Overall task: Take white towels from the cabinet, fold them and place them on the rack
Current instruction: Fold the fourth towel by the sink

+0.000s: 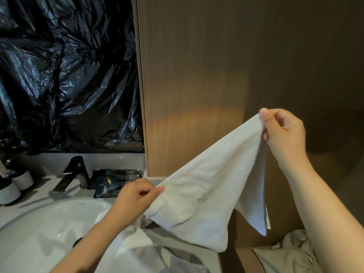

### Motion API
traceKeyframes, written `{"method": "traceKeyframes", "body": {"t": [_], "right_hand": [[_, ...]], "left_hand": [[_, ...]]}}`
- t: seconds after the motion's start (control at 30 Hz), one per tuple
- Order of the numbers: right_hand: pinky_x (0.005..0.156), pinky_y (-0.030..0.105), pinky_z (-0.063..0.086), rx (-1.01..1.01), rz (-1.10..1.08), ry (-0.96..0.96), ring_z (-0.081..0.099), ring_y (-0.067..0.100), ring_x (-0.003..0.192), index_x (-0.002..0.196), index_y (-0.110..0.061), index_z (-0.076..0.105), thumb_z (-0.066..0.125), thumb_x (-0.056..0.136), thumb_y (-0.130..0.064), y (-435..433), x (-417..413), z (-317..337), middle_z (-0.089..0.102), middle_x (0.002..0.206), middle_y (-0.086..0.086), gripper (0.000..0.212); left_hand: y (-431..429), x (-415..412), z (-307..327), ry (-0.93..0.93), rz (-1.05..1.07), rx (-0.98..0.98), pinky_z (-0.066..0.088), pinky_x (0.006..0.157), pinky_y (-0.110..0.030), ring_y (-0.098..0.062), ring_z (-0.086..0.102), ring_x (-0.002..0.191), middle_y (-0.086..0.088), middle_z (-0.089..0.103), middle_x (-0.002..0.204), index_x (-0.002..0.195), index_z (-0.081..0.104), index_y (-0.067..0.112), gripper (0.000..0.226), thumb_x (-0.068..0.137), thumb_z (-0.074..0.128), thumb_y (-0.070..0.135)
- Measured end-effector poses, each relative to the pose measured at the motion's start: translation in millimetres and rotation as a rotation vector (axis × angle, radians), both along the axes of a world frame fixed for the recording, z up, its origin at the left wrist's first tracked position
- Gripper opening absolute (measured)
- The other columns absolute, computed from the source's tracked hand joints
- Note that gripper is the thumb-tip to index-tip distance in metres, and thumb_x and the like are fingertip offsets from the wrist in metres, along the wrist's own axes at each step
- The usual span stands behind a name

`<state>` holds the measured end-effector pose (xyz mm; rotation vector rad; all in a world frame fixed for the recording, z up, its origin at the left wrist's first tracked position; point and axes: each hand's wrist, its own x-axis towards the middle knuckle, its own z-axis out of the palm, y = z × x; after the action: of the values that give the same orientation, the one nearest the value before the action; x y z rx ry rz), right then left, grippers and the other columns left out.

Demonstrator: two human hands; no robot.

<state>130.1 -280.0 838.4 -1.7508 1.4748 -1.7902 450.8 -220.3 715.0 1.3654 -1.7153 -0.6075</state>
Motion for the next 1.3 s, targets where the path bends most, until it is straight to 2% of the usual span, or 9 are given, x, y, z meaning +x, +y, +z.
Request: {"method": "traceKeyframes", "body": {"t": [0.23,0.3,0.37,0.43,0.57,0.93,1.03,1.13,1.3], "right_hand": [[0.068,0.026,0.045,0.036,-0.075,-0.033,0.055,0.008,0.064,0.079,-0.016,0.062,0.053,0.095,-0.05,-23.5,-11.5,-2.5,0.056,0.064,-0.002,0.039],[0.067,0.027,0.046,0.057,-0.092,-0.04,0.056,0.012,0.066,0.078,-0.015,0.061,0.053,0.095,-0.05,-28.8,-15.3,-5.9,0.056,0.065,-0.001,0.04],[0.067,0.027,0.046,0.075,-0.099,-0.04,0.056,0.013,0.066,0.079,-0.014,0.061,0.053,0.094,-0.051,-32.6,-18.4,-10.8,0.057,0.066,-0.001,0.04],[0.065,0.026,0.045,0.09,-0.098,-0.044,0.055,0.011,0.064,0.078,-0.015,0.061,0.053,0.094,-0.052,-35.4,-20.4,-16.9,0.056,0.064,-0.002,0.04],[0.065,0.026,0.046,0.112,-0.112,-0.054,0.056,0.012,0.065,0.076,-0.018,0.061,0.054,0.093,-0.052,-39.1,-21.8,-25.8,0.056,0.064,-0.002,0.039],[0.064,0.021,0.042,0.131,-0.123,-0.036,0.058,0.012,0.07,0.076,-0.02,0.06,0.053,0.094,-0.05,-42.1,-19.6,-33.1,0.058,0.068,-0.002,0.036],[0.065,0.022,0.042,0.124,-0.114,-0.045,0.057,0.013,0.069,0.076,-0.018,0.06,0.053,0.095,-0.048,-42.2,-19.0,-35.4,0.056,0.067,-0.002,0.036],[0.066,0.023,0.043,0.13,-0.11,-0.029,0.058,0.014,0.071,0.077,-0.017,0.06,0.053,0.095,-0.048,-43.3,-16.1,-36.0,0.057,0.068,-0.001,0.037],[0.064,0.025,0.044,0.119,-0.116,-0.035,0.055,0.014,0.069,0.075,-0.012,0.058,0.053,0.095,-0.047,-45.4,-10.4,-34.4,0.056,0.068,0.001,0.04]], "left_hand": [[-16.8,21.7,29.8,0.013,-0.197,0.266,0.03,0.053,-0.026,-0.02,0.029,0.051,-0.009,0.032,0.056,0.056,0.043,0.003,0.067,0.078,0.068,0.061],[-16.6,27.6,36.5,0.064,-0.268,0.413,0.037,0.058,-0.029,-0.022,0.039,0.058,-0.015,0.046,0.062,0.066,0.058,0.001,0.065,0.075,0.068,0.065],[-16.2,32.9,40.6,0.14,-0.299,0.525,0.052,0.085,-0.045,-0.03,0.057,0.082,-0.028,0.065,0.094,0.091,0.075,0.011,0.043,0.084,0.067,0.052],[-17.4,38.3,40.9,0.123,-0.294,0.548,0.047,0.102,-0.048,-0.034,0.061,0.103,-0.023,0.065,0.113,0.104,0.075,0.019,0.019,0.095,0.061,0.027],[-16.1,39.6,37.4,0.174,-0.232,0.519,0.053,0.096,-0.042,-0.039,0.062,0.108,-0.021,0.065,0.117,0.1,0.077,0.02,0.028,0.094,0.057,0.001],[-20.3,41.3,28.7,0.398,0.026,0.399,0.051,0.089,-0.057,-0.035,0.062,0.082,-0.027,0.07,0.097,0.083,0.078,0.01,0.015,0.077,0.075,-0.003],[-18.6,46.1,26.1,0.277,0.002,0.357,0.06,0.079,-0.039,-0.033,0.07,0.086,-0.016,0.075,0.089,0.078,0.08,0.016,0.021,0.081,0.071,-0.003],[-19.6,46.5,18.6,-0.113,-0.018,0.302,0.058,0.069,-0.024,-0.018,0.071,0.078,0.005,0.076,0.083,0.075,0.08,0.027,0.031,0.085,0.067,0.001],[-18.9,45.0,2.5,-0.479,-0.108,0.261,0.042,0.07,-0.005,0.005,0.059,0.08,0.019,0.062,0.097,0.107,0.072,0.031,0.027,0.097,0.052,0.016]]}}
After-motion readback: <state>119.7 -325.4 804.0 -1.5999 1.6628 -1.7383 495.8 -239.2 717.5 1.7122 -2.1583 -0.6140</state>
